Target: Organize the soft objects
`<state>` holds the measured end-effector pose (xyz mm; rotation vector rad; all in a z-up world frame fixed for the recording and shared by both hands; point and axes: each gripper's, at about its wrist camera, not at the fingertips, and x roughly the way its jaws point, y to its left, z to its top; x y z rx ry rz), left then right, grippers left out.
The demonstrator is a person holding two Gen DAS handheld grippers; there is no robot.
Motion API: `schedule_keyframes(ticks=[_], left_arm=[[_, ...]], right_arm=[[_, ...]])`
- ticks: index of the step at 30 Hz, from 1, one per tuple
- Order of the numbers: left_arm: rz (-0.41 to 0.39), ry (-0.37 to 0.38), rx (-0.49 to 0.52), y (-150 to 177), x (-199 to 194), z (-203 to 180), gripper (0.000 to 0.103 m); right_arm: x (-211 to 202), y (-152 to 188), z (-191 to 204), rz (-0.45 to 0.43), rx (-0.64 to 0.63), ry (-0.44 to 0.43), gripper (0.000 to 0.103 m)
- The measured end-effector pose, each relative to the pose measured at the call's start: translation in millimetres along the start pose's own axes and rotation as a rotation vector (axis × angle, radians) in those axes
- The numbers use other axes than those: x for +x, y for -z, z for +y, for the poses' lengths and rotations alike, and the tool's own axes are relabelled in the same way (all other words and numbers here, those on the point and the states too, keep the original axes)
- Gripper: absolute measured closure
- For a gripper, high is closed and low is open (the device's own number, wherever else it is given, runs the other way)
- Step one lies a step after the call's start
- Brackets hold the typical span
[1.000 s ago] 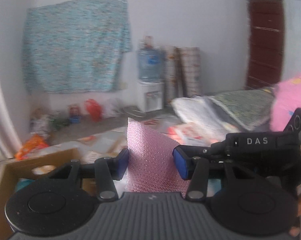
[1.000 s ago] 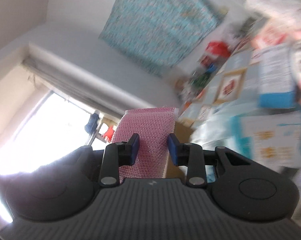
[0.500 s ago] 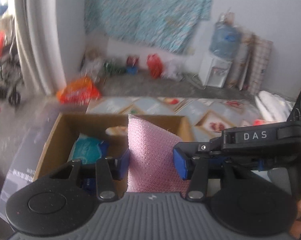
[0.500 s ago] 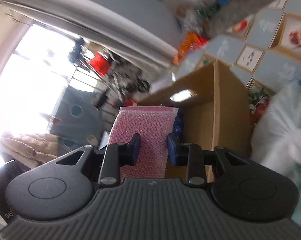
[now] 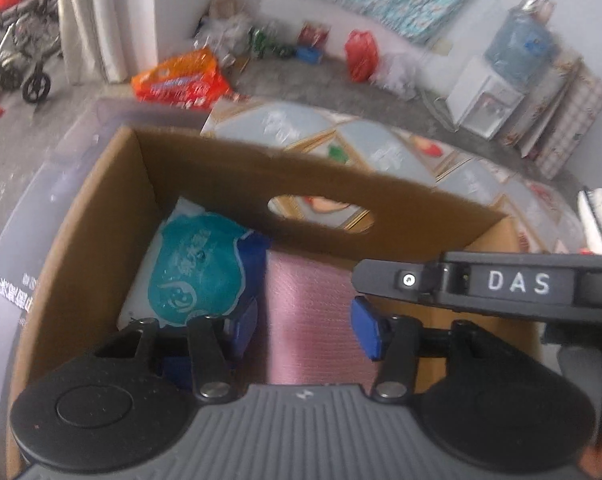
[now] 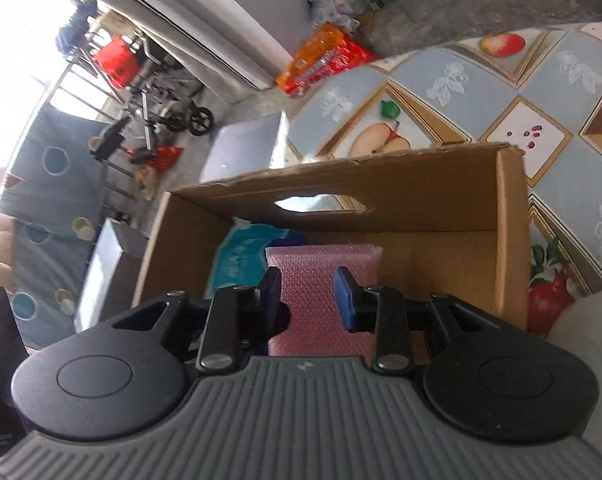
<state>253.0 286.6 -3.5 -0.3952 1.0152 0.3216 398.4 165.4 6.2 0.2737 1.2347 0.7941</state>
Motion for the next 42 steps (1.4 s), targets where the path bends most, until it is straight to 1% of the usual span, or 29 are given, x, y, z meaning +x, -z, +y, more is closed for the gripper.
schedule_keyframes(ticks=[3,8,12,15,17,20,22,24,26,28,30,32,34,38,42], left_arm=[[0.002,-0.002,-0.013,2,4,2,0.05],[-0.023,-0.017,0.006,3,-6,-6,0.05],[-0.038,-0.002,0.062,12,-24,-18,0.049],[-0.029,0.019,0.109,23,-33,-29,0.047],[0.006,0.048,0.133,33,-33,-38,0.047],[0.088,0.094,0.145,43,-20,-48,0.047],[0.136,0.096,0.149,48,-8,-56,0.047],[0.182,0.072,0.156,50,9,-63,0.047],[0.219,0.056,0.144,50,24,-66,0.048],[0.258,0.048,0.106,47,38,-65,0.049],[0.272,0.041,0.073,44,49,-62,0.049],[0.266,0.016,0.059,40,57,-61,0.049],[0.25,0.007,0.034,34,58,-62,0.049],[0.242,-0.018,-0.01,30,62,-64,0.048],[0.225,-0.016,-0.027,35,58,-65,0.039]], right_arm=[[6,-2,-3,-0.014,-0.008,-0.011,0.074],[-10,-1,-7,-0.065,-0.016,-0.081,0.074],[-42,5,-11,-0.135,-0.021,-0.163,0.074],[-77,18,-17,-0.191,-0.025,-0.226,0.074],[-100,32,-25,-0.221,-0.028,-0.263,0.074],[-134,64,-44,-0.277,-0.038,-0.297,0.074],[-149,88,-60,-0.297,-0.025,-0.296,0.073],[-159,110,-78,-0.306,0.005,-0.301,0.073],[-167,131,-96,-0.32,0.046,-0.317,0.073],[-173,147,-112,-0.338,0.086,-0.326,0.073],[-180,161,-127,-0.364,0.117,-0.328,0.073],[-185,169,-139,-0.383,0.139,-0.324,0.073],[-188,173,-149,-0.396,0.155,-0.321,0.073],[-191,180,-168,-0.411,0.178,-0.328,0.072],[-192,183,-181,-0.409,0.193,-0.328,0.07]])
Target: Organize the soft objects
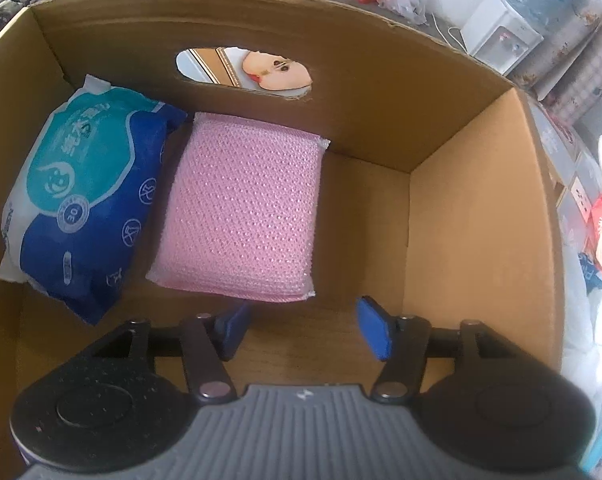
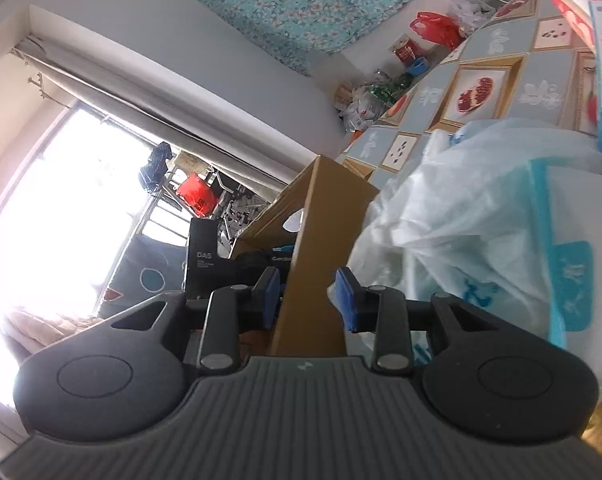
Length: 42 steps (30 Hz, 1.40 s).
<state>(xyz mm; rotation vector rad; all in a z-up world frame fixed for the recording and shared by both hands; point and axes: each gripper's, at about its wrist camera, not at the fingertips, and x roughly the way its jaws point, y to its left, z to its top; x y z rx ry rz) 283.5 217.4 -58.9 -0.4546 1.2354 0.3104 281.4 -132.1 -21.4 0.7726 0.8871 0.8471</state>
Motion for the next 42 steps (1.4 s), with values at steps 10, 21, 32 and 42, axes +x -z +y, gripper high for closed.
schedule_keyframes(ticks=[10,21,32,42], left_arm=[[-0.065,-0.013,-0.037,15,-43,15,0.024],[-0.247,0.006,-0.01,51,-131,10,0.018],[-0.455,0.091,0.305,99,-202,-95,0.011],[-0.394,0.11,0.759,128,-145,-251,0.012]], right_arm=[[-1,4,-5,0.001,0.021,-0.008,0.058],[-21,12,1,-0.031,0.004,-0.021,0.052],[-116,-27,-7,-0.237,-0.057,0.112,0.047],[-178,-64,-79,-0.366,0.083,0.349,0.037]])
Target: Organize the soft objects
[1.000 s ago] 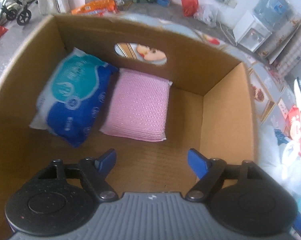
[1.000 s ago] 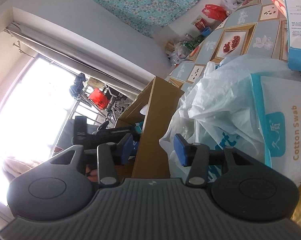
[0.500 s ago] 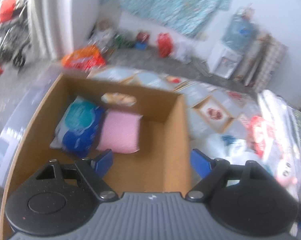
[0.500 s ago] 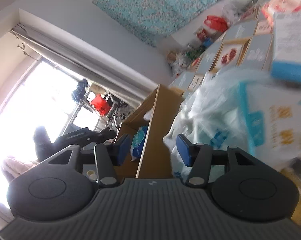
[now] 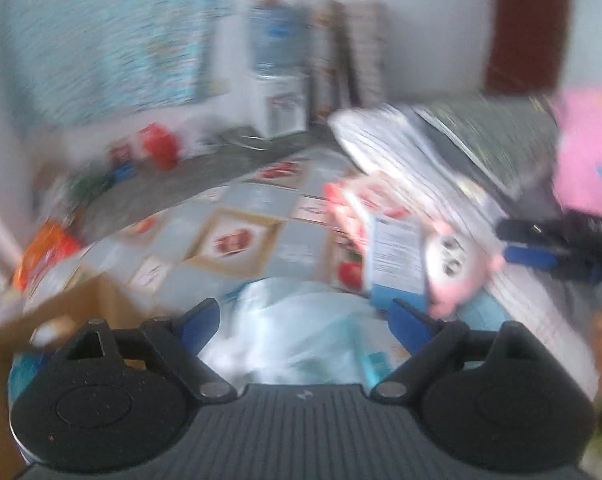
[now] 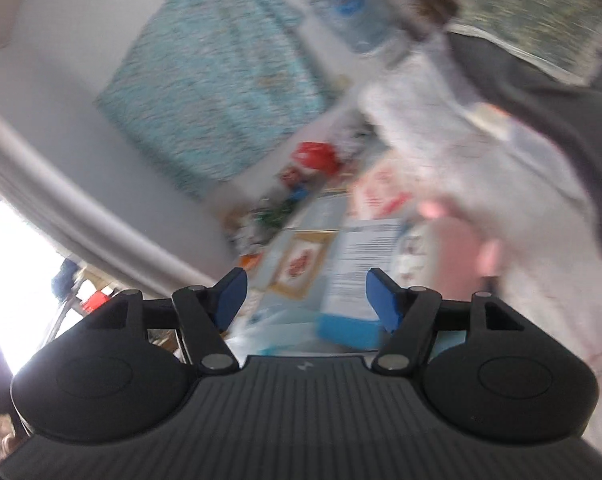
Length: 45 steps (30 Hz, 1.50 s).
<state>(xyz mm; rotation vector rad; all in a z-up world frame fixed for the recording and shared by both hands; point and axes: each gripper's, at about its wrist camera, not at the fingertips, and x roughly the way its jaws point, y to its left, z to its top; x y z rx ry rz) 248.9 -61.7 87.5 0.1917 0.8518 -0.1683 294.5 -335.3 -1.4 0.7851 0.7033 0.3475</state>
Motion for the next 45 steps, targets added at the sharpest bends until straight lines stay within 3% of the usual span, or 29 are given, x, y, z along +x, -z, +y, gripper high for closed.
schedule_keyframes(ticks=[9,16,25,37,45], left_arm=[[0.079,0.073,0.37,-9,95,-98,0.02],[0.103,0.111,0.509,-12,146,-138,0.02],[0.175,0.164,0.532,-19,173,-159,0.023],[0.205,0.187,0.503,-24,187,-168,0.021],[0.18,0.186,0.455,-24,185,-170,0.03]], right_arm=[[43,-2,-64,0.043,0.106,0.107,0.037],[63,-12,-78,0.055,0.13,0.112,0.038],[55,-10,-82,0.052,0.152,0.064,0.042],[61,0,-90,0.071,0.196,0.071,0.045],[64,0,-101,0.021,0.234,0.053,0.05]])
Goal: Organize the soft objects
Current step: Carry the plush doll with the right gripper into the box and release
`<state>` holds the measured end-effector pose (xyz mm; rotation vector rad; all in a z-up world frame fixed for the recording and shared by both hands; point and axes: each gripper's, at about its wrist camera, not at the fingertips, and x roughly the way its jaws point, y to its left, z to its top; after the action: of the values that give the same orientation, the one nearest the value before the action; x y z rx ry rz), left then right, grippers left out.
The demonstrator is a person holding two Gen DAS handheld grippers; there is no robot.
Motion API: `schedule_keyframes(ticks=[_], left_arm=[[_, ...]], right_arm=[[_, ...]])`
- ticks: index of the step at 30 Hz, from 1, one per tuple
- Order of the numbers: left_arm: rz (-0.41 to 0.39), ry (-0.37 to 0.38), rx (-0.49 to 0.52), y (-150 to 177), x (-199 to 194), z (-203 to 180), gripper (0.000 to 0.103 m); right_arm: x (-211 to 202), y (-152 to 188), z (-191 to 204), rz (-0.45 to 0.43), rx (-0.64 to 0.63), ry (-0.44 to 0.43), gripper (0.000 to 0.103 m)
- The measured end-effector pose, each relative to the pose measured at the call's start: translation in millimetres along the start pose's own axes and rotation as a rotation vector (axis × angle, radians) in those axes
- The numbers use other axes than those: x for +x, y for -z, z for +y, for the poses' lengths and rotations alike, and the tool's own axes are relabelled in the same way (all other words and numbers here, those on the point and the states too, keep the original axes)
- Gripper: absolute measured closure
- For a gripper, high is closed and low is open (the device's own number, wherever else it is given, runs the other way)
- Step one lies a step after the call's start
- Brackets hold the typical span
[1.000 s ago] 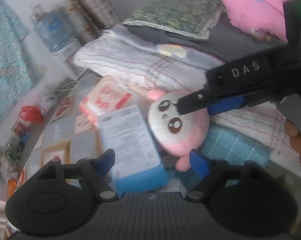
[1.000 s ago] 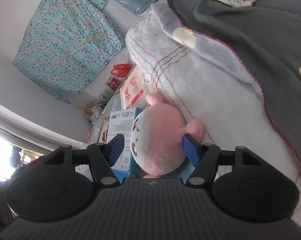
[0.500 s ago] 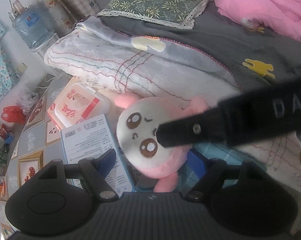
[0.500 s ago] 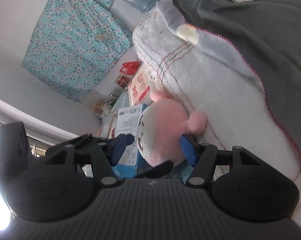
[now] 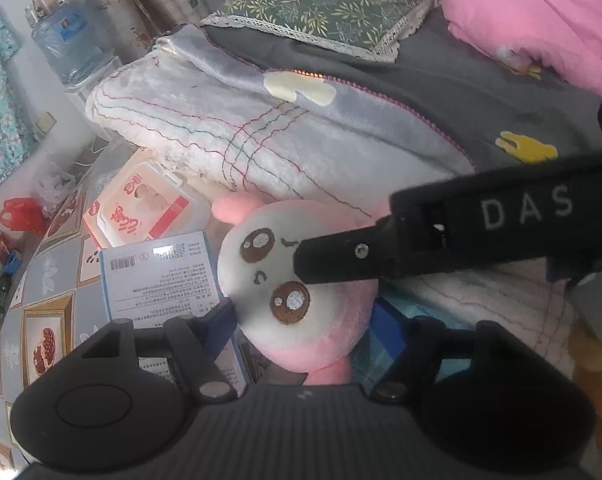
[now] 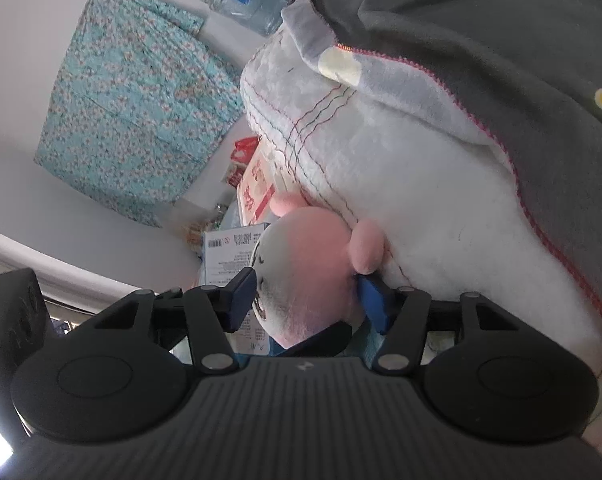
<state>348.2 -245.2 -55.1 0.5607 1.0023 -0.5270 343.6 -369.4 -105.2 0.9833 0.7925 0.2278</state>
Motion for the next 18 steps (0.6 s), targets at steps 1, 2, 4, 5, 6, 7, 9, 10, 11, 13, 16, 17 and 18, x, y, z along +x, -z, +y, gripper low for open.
schedule_keyframes(ticks=[1,2,4,5,6,7,9,10,11,13,16,17,18], left_arm=[[-0.002,0.002,-0.012,0,-3,0,0.03],[-0.007,0.003,-0.017,0,-5,0,0.03],[-0.022,0.003,-0.026,0,-15,0,0.03],[-0.029,0.003,-0.031,0,-19,0,0.03],[-0.034,0.004,-0.035,1,-24,-1,0.03],[-0.04,0.006,-0.042,2,-30,-1,0.03],[-0.059,0.01,-0.061,4,-44,-1,0.03],[-0.069,0.012,-0.069,6,-51,-1,0.03],[-0.079,0.014,-0.079,8,-58,-1,0.03],[-0.098,0.018,-0.1,12,-73,1,0.03],[-0.116,0.018,-0.129,21,-95,2,0.03],[-0.128,0.013,-0.133,24,-104,1,0.03],[-0.138,0.008,-0.135,27,-110,1,0.03]], right_arm=[[-1,0,1,-0.004,-0.002,-0.004,0.052],[-4,0,1,-0.009,-0.001,-0.01,0.053],[-10,1,4,-0.018,-0.001,-0.024,0.053],[-13,1,7,-0.023,-0.008,-0.029,0.053],[-17,2,9,-0.029,-0.011,-0.033,0.053],[-22,3,13,-0.037,-0.017,-0.037,0.053],[-32,6,22,-0.05,-0.04,-0.042,0.054],[-37,9,27,-0.058,-0.051,-0.045,0.054],[-44,11,33,-0.066,-0.064,-0.051,0.054],[-55,16,42,-0.079,-0.082,-0.066,0.054],[-72,26,55,-0.086,-0.107,-0.088,0.054],[-77,29,60,-0.087,-0.116,-0.096,0.054],[-83,33,65,-0.089,-0.124,-0.103,0.054]])
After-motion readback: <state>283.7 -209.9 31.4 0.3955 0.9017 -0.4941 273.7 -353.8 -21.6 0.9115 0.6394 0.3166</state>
